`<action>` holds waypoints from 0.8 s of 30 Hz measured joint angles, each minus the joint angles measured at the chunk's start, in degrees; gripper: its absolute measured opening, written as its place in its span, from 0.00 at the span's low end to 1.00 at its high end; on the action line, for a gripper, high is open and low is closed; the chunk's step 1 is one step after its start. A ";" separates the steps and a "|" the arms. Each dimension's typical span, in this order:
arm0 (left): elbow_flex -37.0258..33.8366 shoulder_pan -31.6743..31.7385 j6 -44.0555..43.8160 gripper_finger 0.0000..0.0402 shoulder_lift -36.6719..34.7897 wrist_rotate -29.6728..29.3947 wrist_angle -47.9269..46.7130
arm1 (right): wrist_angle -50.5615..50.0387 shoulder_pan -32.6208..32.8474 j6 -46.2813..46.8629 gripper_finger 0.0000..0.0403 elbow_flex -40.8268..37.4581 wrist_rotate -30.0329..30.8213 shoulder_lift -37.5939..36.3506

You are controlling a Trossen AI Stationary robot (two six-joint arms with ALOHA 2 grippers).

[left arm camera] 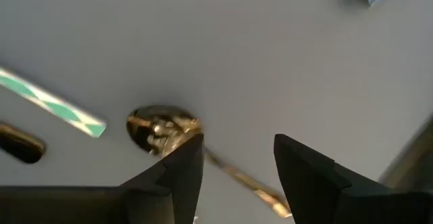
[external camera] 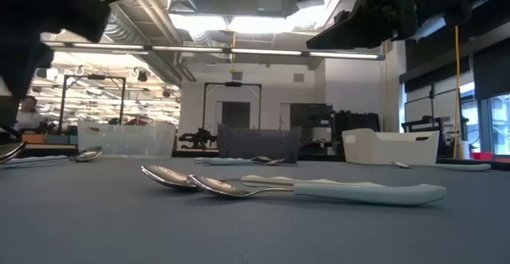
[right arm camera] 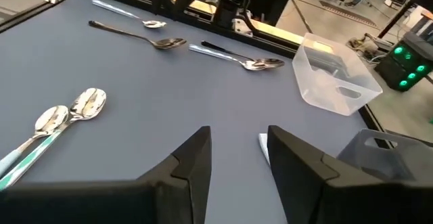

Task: Sort silverware by color (type)
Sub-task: Put the black spoon into the white bin

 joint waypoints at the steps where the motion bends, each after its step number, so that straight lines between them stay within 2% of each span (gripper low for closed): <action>1: 0.00 -0.85 0.02 0.43 0.94 -0.45 -0.65 | 0.02 0.00 0.01 0.34 0.00 0.36 0.00; 4: -0.04 -2.14 -0.01 0.43 2.96 -4.02 -4.60 | 0.02 -0.04 -0.01 0.34 0.02 0.46 0.00; 7: -0.11 -2.10 0.00 0.43 4.37 -10.58 -8.62 | 0.02 -0.04 -0.01 0.34 0.02 0.47 0.00; 9: -0.11 -1.67 0.31 0.43 4.93 -12.24 -9.23 | 0.02 -0.04 -0.01 0.34 0.02 0.45 0.00; 15: -0.41 0.36 6.56 0.44 6.11 -9.79 -7.14 | 0.00 -0.04 -0.01 0.34 0.04 0.45 0.00; 21: -5.25 3.29 11.30 0.44 5.62 -3.97 -1.68 | -0.04 -0.04 -0.03 0.34 0.07 0.45 0.00; 24: -7.67 4.54 13.03 0.44 4.50 -2.83 -0.06 | -0.05 -0.04 -0.03 0.34 0.07 0.44 0.00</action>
